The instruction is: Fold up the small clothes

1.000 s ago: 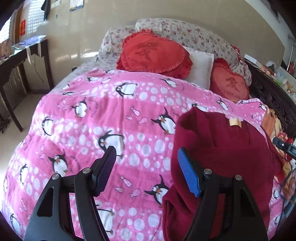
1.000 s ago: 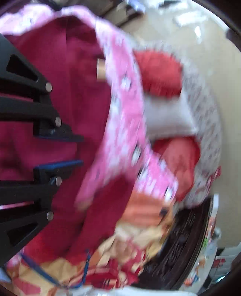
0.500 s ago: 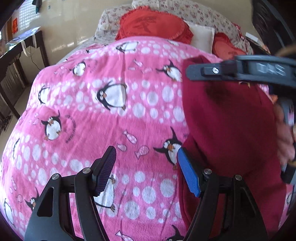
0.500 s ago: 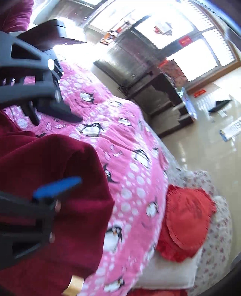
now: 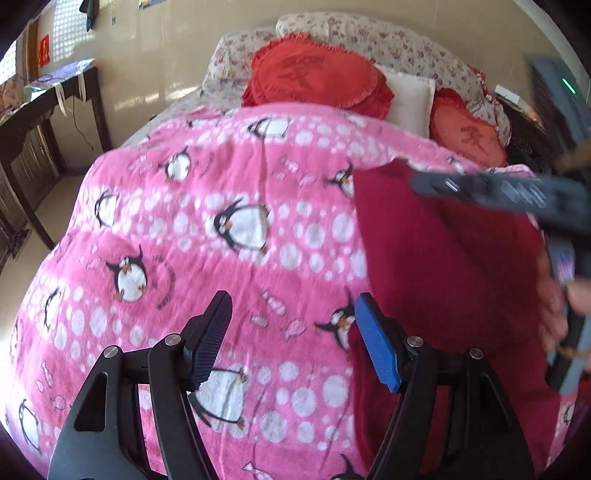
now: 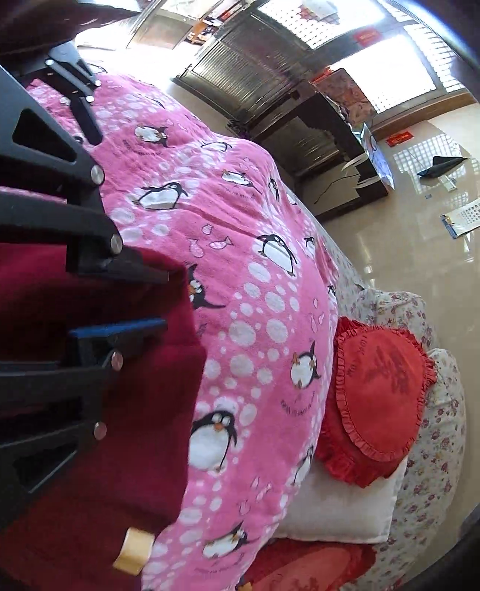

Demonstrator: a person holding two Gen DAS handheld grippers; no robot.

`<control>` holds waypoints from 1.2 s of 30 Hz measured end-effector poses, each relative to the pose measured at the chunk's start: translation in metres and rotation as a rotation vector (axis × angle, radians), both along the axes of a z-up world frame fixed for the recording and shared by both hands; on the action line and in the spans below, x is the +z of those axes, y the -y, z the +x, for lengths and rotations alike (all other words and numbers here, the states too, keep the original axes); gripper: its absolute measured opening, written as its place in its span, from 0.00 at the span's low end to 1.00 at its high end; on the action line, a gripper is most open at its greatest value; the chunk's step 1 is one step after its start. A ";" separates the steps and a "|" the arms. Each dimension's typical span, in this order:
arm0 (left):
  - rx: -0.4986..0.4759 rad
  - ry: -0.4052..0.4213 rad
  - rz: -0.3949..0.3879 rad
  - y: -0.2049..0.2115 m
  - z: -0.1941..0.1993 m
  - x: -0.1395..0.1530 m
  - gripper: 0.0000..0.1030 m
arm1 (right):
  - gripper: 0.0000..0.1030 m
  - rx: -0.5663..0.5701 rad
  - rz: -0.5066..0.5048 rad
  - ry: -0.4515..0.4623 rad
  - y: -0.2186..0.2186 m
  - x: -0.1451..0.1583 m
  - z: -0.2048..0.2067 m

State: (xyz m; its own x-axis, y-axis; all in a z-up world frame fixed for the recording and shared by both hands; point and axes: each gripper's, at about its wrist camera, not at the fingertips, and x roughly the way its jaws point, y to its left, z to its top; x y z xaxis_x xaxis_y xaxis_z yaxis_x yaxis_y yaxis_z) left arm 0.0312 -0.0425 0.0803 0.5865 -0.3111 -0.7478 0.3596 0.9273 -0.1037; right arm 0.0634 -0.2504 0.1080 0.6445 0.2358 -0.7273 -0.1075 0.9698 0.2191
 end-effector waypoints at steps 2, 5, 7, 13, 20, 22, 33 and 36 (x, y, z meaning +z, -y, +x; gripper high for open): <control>-0.018 0.022 -0.020 0.008 -0.002 0.009 0.67 | 0.48 -0.067 -0.033 0.043 0.021 0.011 -0.037; -0.057 0.039 -0.033 0.029 -0.004 0.018 0.67 | 0.48 -0.197 -0.085 0.055 0.064 0.013 -0.092; -0.086 0.033 -0.032 0.046 -0.007 0.018 0.67 | 0.48 -0.287 -0.130 0.032 0.089 0.007 -0.114; -0.163 -0.040 0.016 0.098 -0.009 -0.010 0.68 | 0.48 -0.494 -0.004 -0.086 0.163 -0.036 -0.147; -0.189 -0.064 0.096 0.115 -0.011 -0.026 0.68 | 0.48 -0.575 0.058 -0.005 0.207 -0.021 -0.171; -0.186 -0.071 0.088 0.113 -0.011 -0.024 0.68 | 0.49 -0.637 -0.025 -0.004 0.227 -0.015 -0.171; -0.182 -0.080 0.080 0.109 -0.013 -0.017 0.68 | 0.49 -0.628 -0.189 -0.009 0.296 -0.038 -0.116; -0.182 -0.079 0.081 0.108 -0.013 -0.016 0.67 | 0.47 -0.638 -0.118 0.008 0.314 -0.045 -0.117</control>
